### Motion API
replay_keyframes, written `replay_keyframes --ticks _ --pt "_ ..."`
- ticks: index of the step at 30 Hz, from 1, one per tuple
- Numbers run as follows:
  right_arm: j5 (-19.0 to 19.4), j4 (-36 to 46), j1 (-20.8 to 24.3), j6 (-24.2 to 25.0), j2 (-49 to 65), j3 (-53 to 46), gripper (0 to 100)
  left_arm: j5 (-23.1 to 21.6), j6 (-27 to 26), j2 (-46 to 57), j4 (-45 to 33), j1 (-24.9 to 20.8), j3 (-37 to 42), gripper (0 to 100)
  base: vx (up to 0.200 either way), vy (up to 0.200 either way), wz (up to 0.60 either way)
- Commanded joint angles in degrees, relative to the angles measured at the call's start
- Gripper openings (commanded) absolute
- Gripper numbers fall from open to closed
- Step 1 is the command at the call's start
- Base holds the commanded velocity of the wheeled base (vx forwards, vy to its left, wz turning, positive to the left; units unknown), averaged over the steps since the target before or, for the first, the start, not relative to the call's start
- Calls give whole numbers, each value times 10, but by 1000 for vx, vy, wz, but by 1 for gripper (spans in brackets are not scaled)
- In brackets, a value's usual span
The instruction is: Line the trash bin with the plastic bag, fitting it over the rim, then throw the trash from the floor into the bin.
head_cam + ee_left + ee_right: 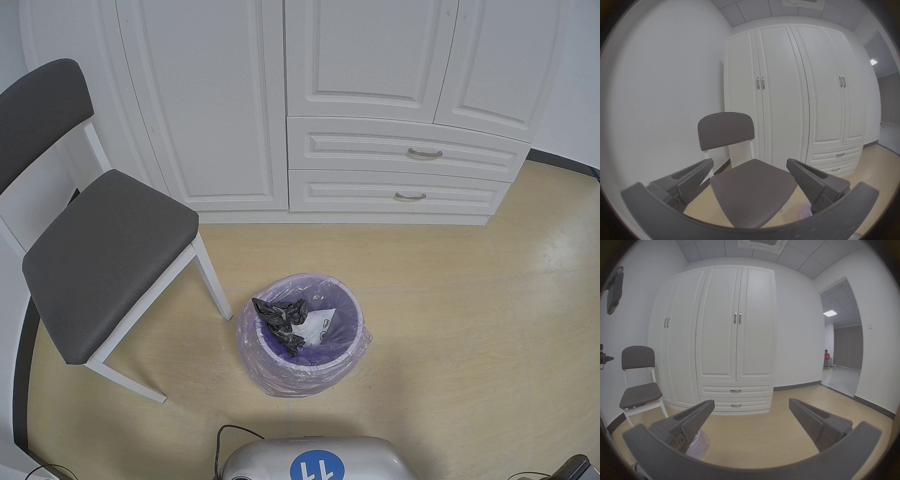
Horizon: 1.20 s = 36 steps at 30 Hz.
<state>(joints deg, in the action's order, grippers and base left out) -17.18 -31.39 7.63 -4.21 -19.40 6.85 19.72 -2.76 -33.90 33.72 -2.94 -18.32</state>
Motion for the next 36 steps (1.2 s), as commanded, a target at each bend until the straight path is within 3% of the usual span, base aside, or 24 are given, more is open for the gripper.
replay_keyframes --ticks 1,9,15,25,36 --pt "6 65 -38 1 108 11 100 1 -1 65 -40 9 -1 100 0 0 0" --pt "26 157 -76 27 194 19 100 -2 -1 108 -85 42 1 100 0 0 0" --pt "46 169 -76 59 194 13 100 -1 -1 127 -102 48 6 100 0 0 0" --pt "180 170 -77 62 194 -28 100 -4 0 201 -152 59 57 100 0 0 0" --pt "228 206 -76 61 194 -68 100 -7 0 294 -175 50 138 100 0 0 0"
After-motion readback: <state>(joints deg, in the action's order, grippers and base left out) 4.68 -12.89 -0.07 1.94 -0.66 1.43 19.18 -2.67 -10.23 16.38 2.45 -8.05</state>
